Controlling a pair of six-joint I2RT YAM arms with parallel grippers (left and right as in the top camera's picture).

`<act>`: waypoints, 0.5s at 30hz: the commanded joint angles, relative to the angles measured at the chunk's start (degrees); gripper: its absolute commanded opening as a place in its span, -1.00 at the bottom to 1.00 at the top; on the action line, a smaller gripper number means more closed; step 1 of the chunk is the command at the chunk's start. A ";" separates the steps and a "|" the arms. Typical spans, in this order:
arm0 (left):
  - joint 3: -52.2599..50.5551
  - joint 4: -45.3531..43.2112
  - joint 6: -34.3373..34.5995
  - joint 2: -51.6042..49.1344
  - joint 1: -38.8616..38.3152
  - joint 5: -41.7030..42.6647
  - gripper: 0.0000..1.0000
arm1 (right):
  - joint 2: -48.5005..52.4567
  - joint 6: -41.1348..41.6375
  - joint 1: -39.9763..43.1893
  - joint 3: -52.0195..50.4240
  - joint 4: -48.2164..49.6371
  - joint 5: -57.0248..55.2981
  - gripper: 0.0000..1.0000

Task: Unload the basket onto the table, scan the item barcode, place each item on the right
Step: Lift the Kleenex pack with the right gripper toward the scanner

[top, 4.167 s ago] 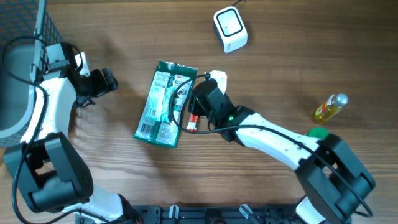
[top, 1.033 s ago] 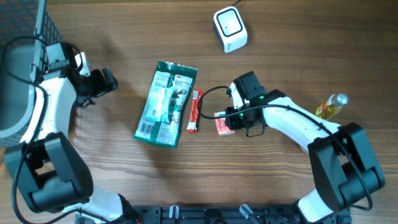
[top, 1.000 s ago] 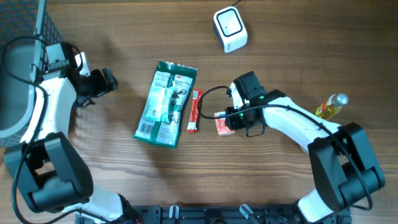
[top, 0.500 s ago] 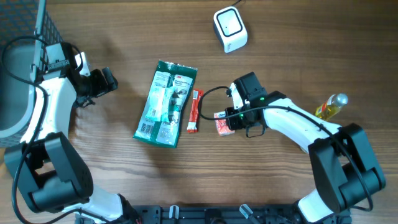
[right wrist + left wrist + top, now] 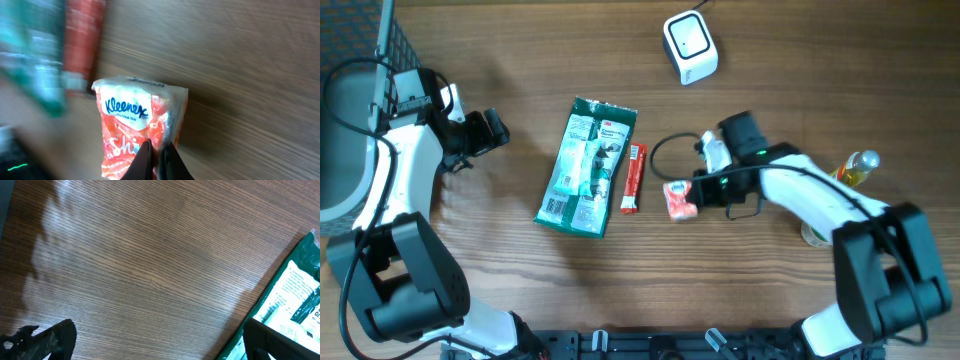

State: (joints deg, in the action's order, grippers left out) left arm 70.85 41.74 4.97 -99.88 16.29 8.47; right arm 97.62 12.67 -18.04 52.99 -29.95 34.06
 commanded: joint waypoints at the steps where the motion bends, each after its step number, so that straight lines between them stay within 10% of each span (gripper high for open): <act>1: -0.42 0.02 -0.48 -0.44 0.55 0.48 1.00 | -3.50 -2.19 5.57 0.37 4.70 37.97 -0.91; 5: -0.42 0.02 -0.48 -0.44 0.55 0.48 1.00 | -3.50 -1.92 6.49 0.37 10.93 58.66 -0.91; 15: -0.42 0.02 -0.48 -0.44 0.55 0.48 1.00 | -4.92 5.73 6.49 0.37 11.15 58.90 -0.91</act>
State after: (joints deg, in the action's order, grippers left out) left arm 70.85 41.74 4.97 -99.88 16.29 8.47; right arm 94.91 17.65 -11.53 53.01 -19.16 89.34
